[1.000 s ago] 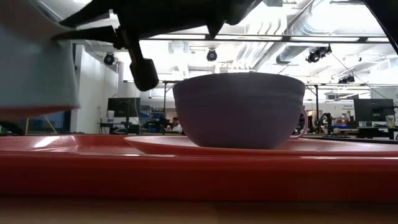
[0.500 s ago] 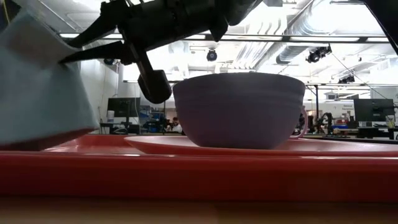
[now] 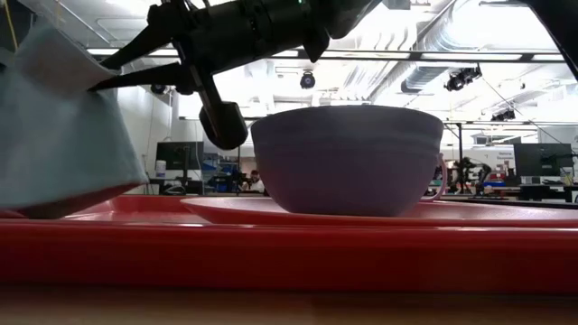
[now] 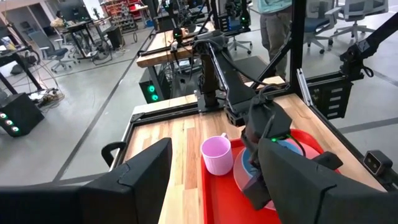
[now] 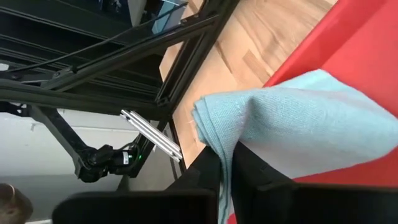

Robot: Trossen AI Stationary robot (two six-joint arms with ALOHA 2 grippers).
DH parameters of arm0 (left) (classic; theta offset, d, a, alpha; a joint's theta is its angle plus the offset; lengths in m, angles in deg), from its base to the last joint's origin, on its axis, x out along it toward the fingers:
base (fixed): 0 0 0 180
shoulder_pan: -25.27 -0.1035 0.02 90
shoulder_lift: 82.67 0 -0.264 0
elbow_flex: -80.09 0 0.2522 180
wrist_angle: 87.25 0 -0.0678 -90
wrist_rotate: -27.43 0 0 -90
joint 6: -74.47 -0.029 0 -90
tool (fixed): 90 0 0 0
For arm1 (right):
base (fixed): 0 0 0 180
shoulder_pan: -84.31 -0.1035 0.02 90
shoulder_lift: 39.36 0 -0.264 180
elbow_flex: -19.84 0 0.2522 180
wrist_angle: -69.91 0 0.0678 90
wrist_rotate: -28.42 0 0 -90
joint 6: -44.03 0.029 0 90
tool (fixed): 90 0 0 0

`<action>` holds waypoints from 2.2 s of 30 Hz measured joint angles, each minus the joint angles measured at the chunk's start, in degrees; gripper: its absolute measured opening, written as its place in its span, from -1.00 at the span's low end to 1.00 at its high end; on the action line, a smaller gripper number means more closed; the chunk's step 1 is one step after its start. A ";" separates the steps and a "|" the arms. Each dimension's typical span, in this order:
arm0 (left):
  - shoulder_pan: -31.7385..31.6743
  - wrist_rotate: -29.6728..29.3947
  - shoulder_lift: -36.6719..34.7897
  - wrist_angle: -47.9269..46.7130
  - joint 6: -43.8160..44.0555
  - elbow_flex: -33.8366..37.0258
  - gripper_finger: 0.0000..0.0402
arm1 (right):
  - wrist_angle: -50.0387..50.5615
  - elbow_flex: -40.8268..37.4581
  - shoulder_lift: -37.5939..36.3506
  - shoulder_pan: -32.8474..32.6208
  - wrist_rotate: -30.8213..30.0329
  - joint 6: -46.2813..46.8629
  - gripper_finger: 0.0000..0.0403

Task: Set up tray
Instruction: Put the blue napkin into the pink serving tray

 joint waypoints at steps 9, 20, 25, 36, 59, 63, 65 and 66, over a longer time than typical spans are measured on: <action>0.00 0.07 0.00 0.00 0.02 0.00 0.36 | 0.11 0.00 0.00 0.27 0.88 -2.53 -0.60; 0.02 0.20 0.00 -0.07 0.02 0.00 0.36 | 0.20 0.00 -0.20 1.96 3.85 -5.55 -0.28; 0.01 1.18 0.00 -1.76 0.58 0.00 0.36 | 0.53 0.00 -1.39 4.28 3.77 -8.26 -0.23; 0.02 2.46 0.25 -17.43 1.25 -0.02 0.36 | 3.28 0.00 -10.95 10.28 4.58 -18.23 -0.16; 0.02 18.64 10.38 -23.74 -4.04 6.71 0.36 | 32.00 0.02 -46.76 8.54 -26.09 -41.83 -0.16; 0.02 19.99 9.38 -16.25 -1.09 14.86 0.36 | 32.82 0.02 -49.06 7.18 -27.93 -43.70 -0.16; 0.02 19.92 8.51 -12.89 1.02 18.95 0.36 | 33.33 0.02 -50.00 6.65 -28.56 -44.04 -0.16; 0.03 19.95 8.10 -10.85 2.33 21.07 0.36 | 33.90 0.02 -50.30 6.40 -28.92 -44.29 -0.16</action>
